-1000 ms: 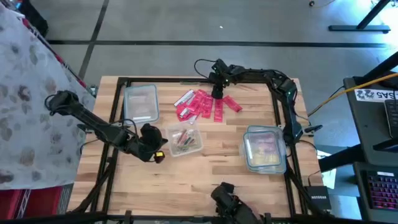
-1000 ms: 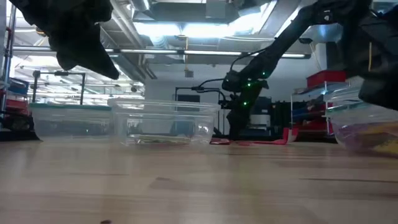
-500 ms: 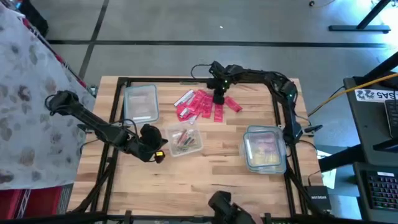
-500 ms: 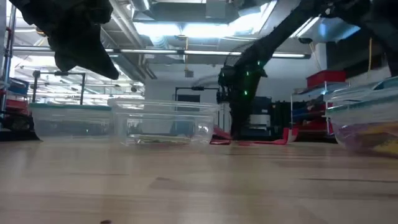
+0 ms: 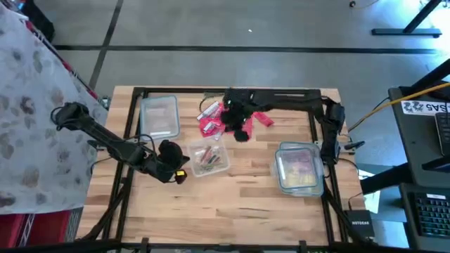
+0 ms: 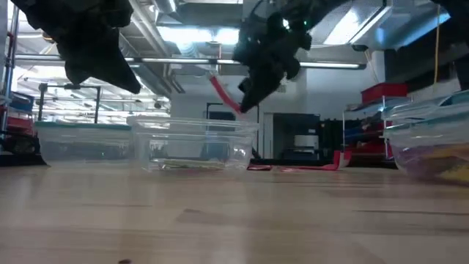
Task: Sort candy
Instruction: Put the red candy stick into the square transparent bin, then put the green candy stick into the square transparent bin
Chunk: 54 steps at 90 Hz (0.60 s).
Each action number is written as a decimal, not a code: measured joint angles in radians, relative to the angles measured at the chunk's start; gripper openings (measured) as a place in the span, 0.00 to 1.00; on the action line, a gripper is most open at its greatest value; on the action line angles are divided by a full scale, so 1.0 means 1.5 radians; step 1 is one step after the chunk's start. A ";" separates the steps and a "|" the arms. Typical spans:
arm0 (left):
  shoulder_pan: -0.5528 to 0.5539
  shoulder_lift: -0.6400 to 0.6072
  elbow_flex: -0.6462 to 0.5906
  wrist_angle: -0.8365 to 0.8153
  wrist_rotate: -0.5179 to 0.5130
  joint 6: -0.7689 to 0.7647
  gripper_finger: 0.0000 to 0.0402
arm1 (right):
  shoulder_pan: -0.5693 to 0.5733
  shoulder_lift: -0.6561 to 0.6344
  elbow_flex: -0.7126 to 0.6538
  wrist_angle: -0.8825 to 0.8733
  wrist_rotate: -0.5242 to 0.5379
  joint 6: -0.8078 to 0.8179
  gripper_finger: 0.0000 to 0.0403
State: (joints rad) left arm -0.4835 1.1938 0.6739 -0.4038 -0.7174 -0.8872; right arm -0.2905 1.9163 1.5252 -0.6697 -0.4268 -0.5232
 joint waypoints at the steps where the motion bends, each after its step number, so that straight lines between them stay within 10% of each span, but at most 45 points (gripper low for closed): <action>1: 0.000 0.000 0.000 0.000 0.000 0.000 0.00 | 0.005 0.001 0.000 0.004 0.001 0.000 0.00; 24: 0.000 0.000 0.000 0.000 -0.001 -0.002 0.00 | 0.084 0.022 0.000 0.078 0.049 0.040 0.05; 54: 0.000 0.000 0.000 0.000 -0.003 -0.003 0.00 | 0.040 0.026 0.000 0.089 0.115 0.027 0.40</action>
State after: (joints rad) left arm -0.4835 1.1938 0.6739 -0.4038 -0.7212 -0.8909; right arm -0.2301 1.9553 1.5257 -0.5366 -0.2544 -0.4825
